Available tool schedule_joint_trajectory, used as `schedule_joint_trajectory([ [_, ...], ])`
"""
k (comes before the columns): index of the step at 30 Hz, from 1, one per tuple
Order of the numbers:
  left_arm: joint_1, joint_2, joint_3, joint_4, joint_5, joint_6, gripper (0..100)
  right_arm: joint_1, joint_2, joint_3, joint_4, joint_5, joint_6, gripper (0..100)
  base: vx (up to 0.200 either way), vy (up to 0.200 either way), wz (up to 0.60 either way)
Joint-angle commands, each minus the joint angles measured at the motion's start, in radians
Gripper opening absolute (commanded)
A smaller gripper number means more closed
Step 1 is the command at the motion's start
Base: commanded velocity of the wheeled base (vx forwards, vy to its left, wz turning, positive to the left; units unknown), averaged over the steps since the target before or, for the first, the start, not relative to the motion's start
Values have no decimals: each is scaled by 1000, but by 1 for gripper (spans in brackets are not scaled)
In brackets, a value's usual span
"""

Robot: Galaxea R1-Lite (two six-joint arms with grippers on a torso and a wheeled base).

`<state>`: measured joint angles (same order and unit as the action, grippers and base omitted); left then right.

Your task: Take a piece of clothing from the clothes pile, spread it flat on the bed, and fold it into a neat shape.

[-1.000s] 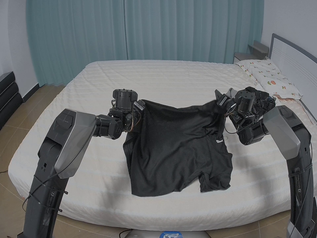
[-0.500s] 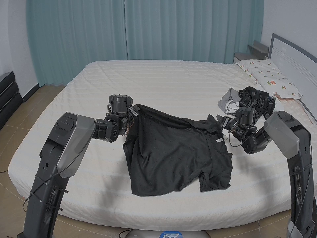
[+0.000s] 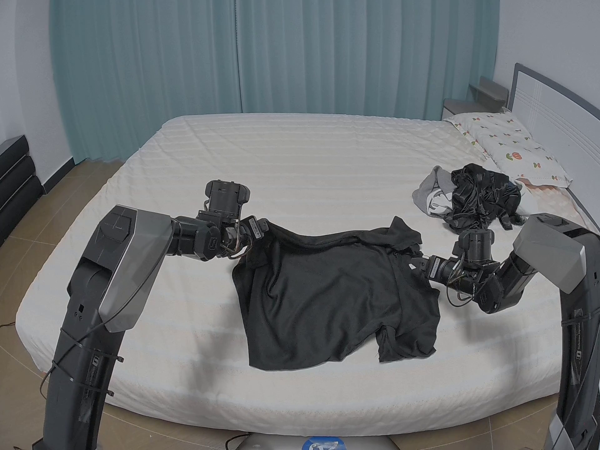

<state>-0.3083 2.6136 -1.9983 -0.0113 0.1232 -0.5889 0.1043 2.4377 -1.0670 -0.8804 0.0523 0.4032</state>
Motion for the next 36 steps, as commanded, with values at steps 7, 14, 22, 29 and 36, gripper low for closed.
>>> schedule_joint_trajectory([
  [7,41,-78,10,39,-27,-55,100,-21,-95,213,-78,86,124,100,0,0,0],
  [14,66,-136,15,155,-139,-141,100,-9,-118,357,-170,115,151,100,0,0,0],
  [22,94,-187,6,206,-338,-347,100,-8,-144,444,-176,175,160,100,0,0,0],
  [29,81,-218,197,165,-301,-354,100,51,-146,460,-175,170,263,100,0,0,0],
  [36,75,-317,523,-78,-303,-359,100,68,-144,461,-175,165,327,100,0,0,0],
])
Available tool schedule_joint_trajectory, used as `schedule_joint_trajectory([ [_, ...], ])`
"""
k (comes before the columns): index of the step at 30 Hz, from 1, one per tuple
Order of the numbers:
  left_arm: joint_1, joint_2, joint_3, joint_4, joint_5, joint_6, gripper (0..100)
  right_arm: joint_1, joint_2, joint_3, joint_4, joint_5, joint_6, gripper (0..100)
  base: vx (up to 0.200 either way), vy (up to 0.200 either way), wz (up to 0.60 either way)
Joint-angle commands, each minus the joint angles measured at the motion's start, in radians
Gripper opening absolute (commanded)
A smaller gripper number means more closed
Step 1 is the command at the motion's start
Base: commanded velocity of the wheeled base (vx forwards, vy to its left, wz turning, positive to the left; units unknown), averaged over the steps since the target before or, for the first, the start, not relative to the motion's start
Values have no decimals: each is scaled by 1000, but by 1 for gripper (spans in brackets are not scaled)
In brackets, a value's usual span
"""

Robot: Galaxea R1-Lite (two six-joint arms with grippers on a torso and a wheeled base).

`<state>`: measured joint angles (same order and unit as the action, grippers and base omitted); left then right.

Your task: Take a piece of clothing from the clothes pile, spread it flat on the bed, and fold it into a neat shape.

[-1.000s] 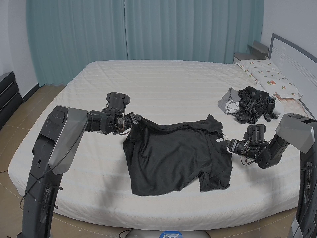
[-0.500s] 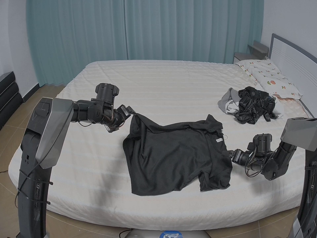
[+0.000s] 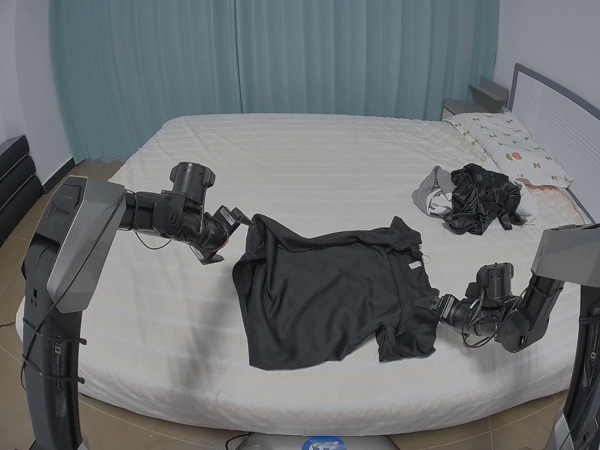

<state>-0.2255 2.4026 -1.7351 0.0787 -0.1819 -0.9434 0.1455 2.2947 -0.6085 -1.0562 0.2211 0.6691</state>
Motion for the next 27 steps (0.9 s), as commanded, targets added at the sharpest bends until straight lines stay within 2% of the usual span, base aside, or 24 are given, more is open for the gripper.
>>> schedule_joint_trajectory([
  [1,-12,-146,364,-235,4,-9,100,26,-1,4,2,-3,76,100,0,0,0],
  [2,-12,-146,364,-235,4,-9,100,26,-1,4,2,-3,76,100,0,0,0],
  [3,-37,-187,454,-278,12,-51,100,28,5,7,2,-5,81,100,0,0,0],
  [4,-52,-209,488,-289,15,-84,100,29,6,6,4,-6,86,100,0,0,0],
  [7,-71,-234,519,-292,19,-129,100,35,8,7,8,-11,101,100,0,0,0],
  [11,-95,-257,586,-295,102,-204,100,31,-1,38,-1,-35,141,100,0,0,0],
  [14,-101,-246,623,-310,122,-236,100,29,0,50,-1,-39,145,100,0,0,0],
  [15,-117,-238,672,-370,125,-259,100,29,8,49,-2,-40,145,100,0,0,0],
  [16,-117,-238,672,-370,125,-259,100,29,8,49,-2,-40,145,100,0,0,0],
  [18,-132,-227,772,-521,134,-262,100,29,22,41,-2,-42,147,100,0,0,0],
  [21,-133,-226,855,-646,139,-273,100,25,23,33,-4,-43,150,100,0,0,0],
  [24,-133,-218,904,-720,145,-272,100,25,40,24,-4,-43,147,100,0,0,0],
  [25,-132,-218,916,-728,150,-270,100,26,48,16,-4,-45,148,0,0,0,0],
  [27,-130,-217,942,-748,153,-268,100,32,69,-10,-4,-54,150,0,0,0,0],
])
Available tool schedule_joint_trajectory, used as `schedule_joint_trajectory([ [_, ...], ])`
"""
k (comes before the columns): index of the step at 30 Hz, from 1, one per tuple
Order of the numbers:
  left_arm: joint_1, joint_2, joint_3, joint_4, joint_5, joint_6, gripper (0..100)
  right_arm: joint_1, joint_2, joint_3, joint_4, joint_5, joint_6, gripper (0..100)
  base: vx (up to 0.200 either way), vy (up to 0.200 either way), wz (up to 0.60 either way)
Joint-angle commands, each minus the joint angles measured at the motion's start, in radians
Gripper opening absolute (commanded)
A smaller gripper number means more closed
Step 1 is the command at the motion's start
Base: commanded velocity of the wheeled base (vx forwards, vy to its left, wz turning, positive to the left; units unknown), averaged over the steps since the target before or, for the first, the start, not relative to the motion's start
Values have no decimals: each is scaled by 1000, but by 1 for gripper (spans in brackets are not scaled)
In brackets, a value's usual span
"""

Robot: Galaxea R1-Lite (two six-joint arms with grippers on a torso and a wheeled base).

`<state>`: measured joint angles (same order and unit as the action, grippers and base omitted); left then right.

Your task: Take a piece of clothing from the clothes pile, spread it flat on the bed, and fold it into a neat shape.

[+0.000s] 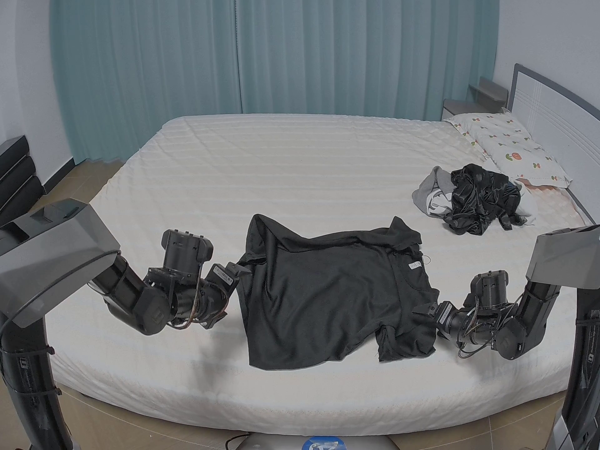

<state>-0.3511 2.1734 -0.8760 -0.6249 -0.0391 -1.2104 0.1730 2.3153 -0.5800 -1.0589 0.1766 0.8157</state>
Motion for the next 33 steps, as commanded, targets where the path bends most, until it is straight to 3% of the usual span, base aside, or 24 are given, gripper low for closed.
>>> schedule_joint_trajectory([
  [1,-5,14,92,-52,10,-1,100,5,52,-43,0,-22,3,0,0,0,0],
  [13,-11,40,143,-139,15,37,100,-40,-10,-20,-36,-131,0,0,0,0,0],
  [23,-49,42,146,-137,16,48,100,-182,-59,-24,-38,-123,-47,0,0,0,0],
  [33,-86,51,155,-137,33,97,100,-205,3,-57,-79,-134,-50,0,0,0,0],
])
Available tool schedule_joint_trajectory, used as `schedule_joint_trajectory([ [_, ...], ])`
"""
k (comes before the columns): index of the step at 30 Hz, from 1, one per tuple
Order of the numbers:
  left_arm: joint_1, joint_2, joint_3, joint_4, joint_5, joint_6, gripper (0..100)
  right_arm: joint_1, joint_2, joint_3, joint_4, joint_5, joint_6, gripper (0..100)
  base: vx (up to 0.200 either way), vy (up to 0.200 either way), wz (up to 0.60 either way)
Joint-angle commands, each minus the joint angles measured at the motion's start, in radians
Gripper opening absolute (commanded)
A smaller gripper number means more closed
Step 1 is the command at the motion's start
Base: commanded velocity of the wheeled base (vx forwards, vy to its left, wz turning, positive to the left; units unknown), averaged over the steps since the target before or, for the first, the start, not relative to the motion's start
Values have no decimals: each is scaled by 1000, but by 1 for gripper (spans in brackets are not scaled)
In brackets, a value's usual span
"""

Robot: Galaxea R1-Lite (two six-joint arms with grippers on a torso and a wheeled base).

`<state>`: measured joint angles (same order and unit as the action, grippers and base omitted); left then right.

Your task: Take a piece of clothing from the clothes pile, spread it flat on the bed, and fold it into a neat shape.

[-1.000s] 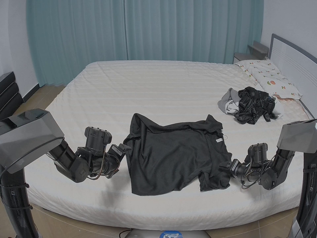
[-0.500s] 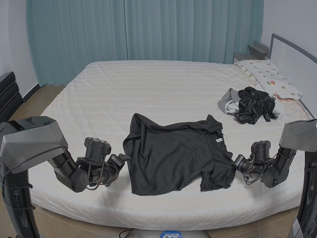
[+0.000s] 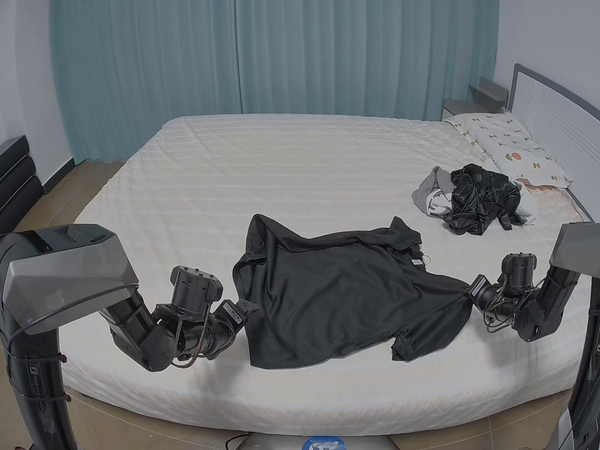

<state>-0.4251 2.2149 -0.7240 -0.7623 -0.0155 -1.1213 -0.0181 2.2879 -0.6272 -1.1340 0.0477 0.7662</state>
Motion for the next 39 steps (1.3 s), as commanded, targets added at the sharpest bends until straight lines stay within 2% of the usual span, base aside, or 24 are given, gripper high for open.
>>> schedule_joint_trajectory([
  [1,-14,11,3,-2,16,14,100,-16,32,-14,-3,-6,-1,0,0,0,0],
  [9,-50,39,-9,-2,55,38,100,-28,36,-20,-1,-5,-2,0,0,0,0],
  [10,-50,39,-9,-2,55,38,100,-28,36,-20,-1,-5,-2,100,0,0,0],
  [19,-87,48,-25,0,80,69,100,-17,10,-2,2,-3,-4,100,0,0,0],
  [25,-107,75,-55,3,124,97,100,-3,-45,38,5,0,-30,100,0,0,0],
  [31,-124,92,-58,6,135,152,100,92,-136,142,7,8,-44,100,0,0,0],
  [32,-123,98,-60,6,135,163,0,104,-137,150,7,8,-45,100,0,0,0],
  [39,-124,106,-57,8,137,167,0,99,-145,208,42,8,-51,100,0,0,0],
])
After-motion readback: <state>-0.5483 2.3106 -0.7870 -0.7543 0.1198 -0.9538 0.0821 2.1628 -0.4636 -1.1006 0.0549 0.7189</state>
